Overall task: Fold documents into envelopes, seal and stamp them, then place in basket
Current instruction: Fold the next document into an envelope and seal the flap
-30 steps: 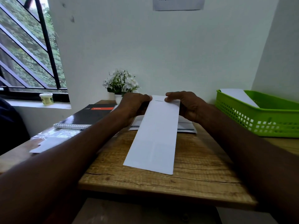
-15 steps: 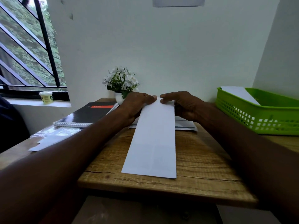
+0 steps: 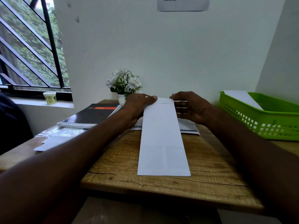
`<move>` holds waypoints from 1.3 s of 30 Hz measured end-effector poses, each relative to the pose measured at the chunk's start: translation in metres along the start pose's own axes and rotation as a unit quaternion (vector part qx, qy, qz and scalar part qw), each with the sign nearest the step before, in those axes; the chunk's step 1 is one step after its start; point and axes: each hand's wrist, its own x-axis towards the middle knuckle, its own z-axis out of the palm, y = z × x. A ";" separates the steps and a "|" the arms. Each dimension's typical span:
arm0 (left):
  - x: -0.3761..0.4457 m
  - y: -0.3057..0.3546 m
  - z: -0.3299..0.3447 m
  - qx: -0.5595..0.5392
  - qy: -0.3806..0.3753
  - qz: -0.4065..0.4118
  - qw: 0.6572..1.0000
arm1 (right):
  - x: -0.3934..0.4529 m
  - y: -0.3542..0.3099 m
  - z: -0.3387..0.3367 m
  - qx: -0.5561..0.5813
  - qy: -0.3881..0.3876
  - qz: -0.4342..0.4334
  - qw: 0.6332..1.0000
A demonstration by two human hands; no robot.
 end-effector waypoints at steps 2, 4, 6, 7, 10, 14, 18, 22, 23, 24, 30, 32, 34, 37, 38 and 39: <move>0.000 -0.001 0.001 0.010 -0.012 0.012 1.000 | -0.001 0.003 0.010 -0.030 -0.012 -0.020 0.999; -0.001 -0.003 0.002 0.017 -0.023 0.022 0.999 | 0.000 0.006 0.019 -0.044 -0.015 -0.044 0.998; -0.001 -0.004 0.001 0.016 -0.024 0.022 0.999 | 0.000 0.007 0.024 -0.041 -0.013 -0.062 0.997; -0.001 -0.004 0.002 0.016 -0.024 0.021 0.999 | 0.000 0.006 0.025 -0.038 -0.010 -0.066 0.997; 0.001 -0.004 0.001 0.005 -0.025 0.005 1.000 | 0.000 0.003 0.021 -0.013 0.006 -0.070 0.997; 0.007 -0.004 -0.007 -0.030 0.006 -0.026 0.999 | 0.000 0.001 0.012 0.032 0.041 -0.060 0.997; 0.008 -0.002 -0.008 -0.038 0.006 -0.024 0.999 | -0.001 0.000 0.008 0.044 0.043 -0.057 0.996; 0.006 -0.001 0.000 -0.008 -0.027 -0.034 0.999 | -0.004 0.004 0.022 0.021 0.019 -0.062 0.998; 0.006 -0.003 0.000 -0.004 -0.032 -0.036 0.999 | -0.004 0.004 0.026 0.020 0.012 -0.065 0.998; 0.006 -0.004 0.000 0.002 -0.041 -0.036 0.999 | -0.004 0.005 0.028 0.020 0.005 -0.067 0.998; 0.008 -0.007 -0.002 0.011 -0.048 -0.014 0.999 | -0.005 0.004 0.029 -0.013 0.035 -0.066 0.997; 0.010 -0.006 0.000 -0.003 -0.033 -0.012 0.999 | -0.008 0.000 0.026 0.019 0.082 -0.068 0.994; 0.009 -0.006 0.001 -0.002 -0.033 -0.009 0.999 | -0.008 -0.002 0.024 0.039 0.116 -0.069 0.990; 0.007 -0.007 0.004 0.000 -0.031 -0.007 0.999 | -0.010 0.000 0.026 0.045 0.134 -0.073 0.987; 0.007 -0.007 0.004 -0.002 -0.026 -0.006 1.000 | -0.011 0.000 0.027 0.053 0.140 -0.076 0.986; 0.007 -0.007 0.003 -0.007 -0.020 -0.005 1.000 | -0.011 0.000 0.027 0.065 0.153 -0.079 0.983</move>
